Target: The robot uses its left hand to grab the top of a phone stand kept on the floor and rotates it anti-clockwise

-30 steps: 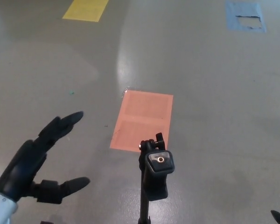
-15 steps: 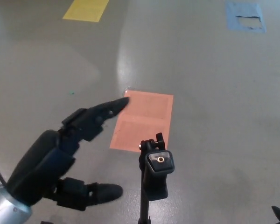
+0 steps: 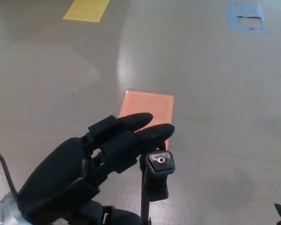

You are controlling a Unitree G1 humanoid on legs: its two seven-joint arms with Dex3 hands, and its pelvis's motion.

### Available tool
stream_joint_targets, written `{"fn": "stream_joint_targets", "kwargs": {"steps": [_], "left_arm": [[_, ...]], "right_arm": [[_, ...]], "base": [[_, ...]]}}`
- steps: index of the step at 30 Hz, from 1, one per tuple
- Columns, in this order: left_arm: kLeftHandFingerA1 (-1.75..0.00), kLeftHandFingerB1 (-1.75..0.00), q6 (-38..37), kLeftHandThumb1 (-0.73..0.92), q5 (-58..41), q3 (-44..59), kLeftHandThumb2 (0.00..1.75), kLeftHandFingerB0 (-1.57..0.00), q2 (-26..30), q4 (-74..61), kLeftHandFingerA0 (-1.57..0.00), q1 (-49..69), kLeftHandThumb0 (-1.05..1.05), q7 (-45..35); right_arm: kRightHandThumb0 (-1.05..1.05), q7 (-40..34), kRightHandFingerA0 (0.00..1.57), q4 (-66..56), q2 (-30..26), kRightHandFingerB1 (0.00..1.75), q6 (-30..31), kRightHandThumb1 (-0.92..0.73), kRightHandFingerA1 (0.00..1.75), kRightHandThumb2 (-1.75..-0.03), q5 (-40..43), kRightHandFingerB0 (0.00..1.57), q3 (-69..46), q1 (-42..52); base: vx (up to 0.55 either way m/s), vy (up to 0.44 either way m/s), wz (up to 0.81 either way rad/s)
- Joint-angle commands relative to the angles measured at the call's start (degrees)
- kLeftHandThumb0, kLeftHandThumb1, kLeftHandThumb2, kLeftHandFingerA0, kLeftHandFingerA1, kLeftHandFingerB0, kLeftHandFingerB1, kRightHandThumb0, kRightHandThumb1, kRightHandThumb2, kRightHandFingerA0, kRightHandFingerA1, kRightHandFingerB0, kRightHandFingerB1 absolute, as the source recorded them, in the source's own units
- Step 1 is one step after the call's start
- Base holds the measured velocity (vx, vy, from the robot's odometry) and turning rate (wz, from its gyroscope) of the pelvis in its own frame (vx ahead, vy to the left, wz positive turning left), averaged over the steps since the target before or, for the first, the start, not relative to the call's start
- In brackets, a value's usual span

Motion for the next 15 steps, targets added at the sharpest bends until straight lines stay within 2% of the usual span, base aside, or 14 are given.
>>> {"fn": "stream_joint_targets", "kwargs": {"steps": [1, 2, 3, 4, 5, 6, 7, 9, 10, 11, 15], "left_arm": [[-0.23, -0.22, -2.6, 0.53, 3.8, -0.7, 0.63, 0.0, -0.2, 1.7, -0.08, -1.4, -0.57, 0.6], [-0.23, -0.22, -2.6, 0.53, 3.9, -0.7, 0.63, 0.0, -0.3, 1.8, -0.08, -1.5, -0.57, 0.7], [-0.25, -0.27, -3.0, 0.53, 4.7, -0.9, 0.6, -0.02, -1.0, 2.9, -0.12, -2.2, -0.56, 1.6], [-0.25, -0.27, -3.4, 0.53, 5.2, -1.0, 0.6, -0.02, -1.6, 3.7, -0.12, -2.7, -0.56, 2.3], [-0.3, -0.3, -4.0, 0.44, 6.1, -1.1, 0.72, -0.03, -2.4, 4.9, -0.09, -3.5, -0.6, 3.2], [-0.3, -0.3, -4.1, 0.44, 6.3, -1.2, 0.72, -0.03, -2.6, 5.2, -0.09, -3.7, -0.6, 3.4], [-0.3, -0.31, -4.4, 0.44, 6.9, -1.3, 0.71, -0.04, -3.1, 5.9, -0.1, -4.5, -0.59, 4.0], [-0.31, -0.32, -4.5, 0.44, 7.9, -1.6, 0.71, -0.03, -3.9, 6.7, -0.1, -5.7, -0.59, 4.5], [-0.31, -0.32, -4.6, 0.44, 8.6, -1.8, 0.71, -0.03, -4.5, 7.1, -0.1, -6.5, -0.59, 4.9], [-0.32, -0.33, -4.5, 0.44, 9.0, -1.9, 0.71, -0.04, -4.8, 7.2, -0.1, -6.8, -0.6, 5.0], [-0.33, -0.33, -4.9, 0.43, 11.2, -2.6, 0.73, -0.03, -6.1, 8.2, -0.1, -8.7, -0.59, 6.1]], "right_arm": [[-0.43, -0.4, 0.72, 0.4, -1.1, 0.25, -0.6, -0.77, 0.49, -0.62, 0.2, 0.05, -0.6, -0.8], [-0.43, -0.4, 0.72, 0.4, -1.1, 0.25, -0.5, -0.77, 0.49, -0.62, 0.2, 0.05, -0.6, -0.8], [-0.5, -0.4, 0.65, 0.5, -1.0, 0.25, -0.5, -0.65, 0.6, -0.83, 0.2, 0.05, -0.6, -0.9], [-0.5, -0.4, 0.65, 0.5, -1.0, 0.25, -0.5, -0.65, 0.6, -0.83, 0.2, 0.05, -0.6, -0.9], [-0.43, -0.6, 0.72, 0.5, -1.0, 0.25, -0.4, -0.76, 0.48, -0.62, 0.1, 0.06, -0.6, -1.0], [-0.43, -0.7, 0.72, 0.5, -1.0, 0.25, -0.3, -0.76, 0.48, -0.62, 0.1, 0.06, -0.6, -1.0], [-0.5, -0.9, 0.67, 0.5, -1.0, 0.25, -0.3, -0.64, 0.6, -0.82, -0.1, 0.07, -0.5, -1.1], [-0.5, -0.8, 0.65, 0.5, -1.0, 0.25, -0.4, -0.65, 0.6, -0.83, -0.1, 0.06, -0.4, -1.2], [-0.5, -0.6, 0.65, 0.5, -1.0, 0.25, -0.6, -0.65, 0.6, -0.83, -0.1, 0.06, -0.4, -1.3], [-0.43, -0.5, 0.73, 0.5, -1.0, 0.25, -0.6, -0.76, 0.5, -0.62, -0.1, 0.06, -0.4, -1.3], [-0.44, -0.5, 0.71, 0.4, -1.0, 0.25, -0.7, -0.77, 0.48, -0.62, -0.1, 0.06, -0.3, -1.4]], "base": [[0.0, 0.0, 0.0], [0.0, 0.0, 0.0], [0.0, 0.0, 0.0], [0.0, 0.0, 0.0], [0.0, 0.0, 0.0], [0.0, 0.0, 0.0], [0.0, 0.0, 0.0], [0.0, 0.0, 0.0], [0.0, 0.0, 0.0], [0.0, 0.0, 0.0], [0.0, 0.0, 0.0]]}}
